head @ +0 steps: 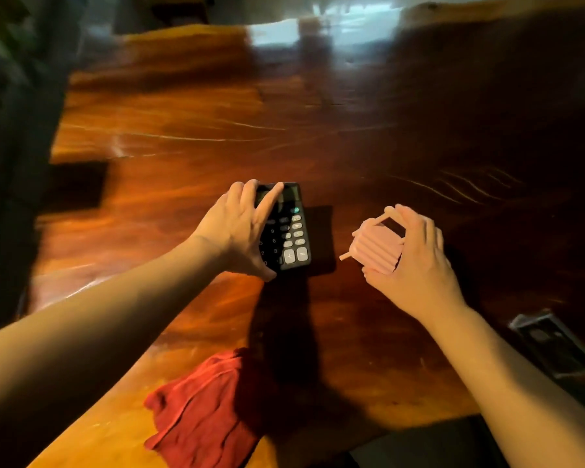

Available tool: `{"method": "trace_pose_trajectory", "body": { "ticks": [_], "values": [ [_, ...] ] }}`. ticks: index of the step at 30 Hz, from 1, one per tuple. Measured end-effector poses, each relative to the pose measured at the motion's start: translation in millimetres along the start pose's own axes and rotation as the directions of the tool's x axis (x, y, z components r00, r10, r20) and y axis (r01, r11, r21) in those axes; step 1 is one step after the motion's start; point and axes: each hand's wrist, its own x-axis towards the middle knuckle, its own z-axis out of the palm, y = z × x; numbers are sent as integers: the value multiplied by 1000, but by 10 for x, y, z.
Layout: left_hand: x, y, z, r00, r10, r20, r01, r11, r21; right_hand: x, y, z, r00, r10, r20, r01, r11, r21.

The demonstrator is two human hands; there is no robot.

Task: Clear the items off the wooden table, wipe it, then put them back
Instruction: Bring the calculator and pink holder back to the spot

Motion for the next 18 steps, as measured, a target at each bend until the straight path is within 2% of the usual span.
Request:
{"method": "trace_pose_trajectory", "body": {
  "ticks": [5,10,18],
  "values": [
    [-674,-736,70,992,-122,30,122,992,-18,141,-859,360,984,-156,90,155,988,20],
    [-1368,-1359,183,966,-238,101,242,970,-30,132,-1683,772,928,-342,146,336,940,64],
    [-2114,-2010,482,943,-292,161,289,956,40,-16,-2684,1327,819,-504,274,512,858,47]
  ]
}}
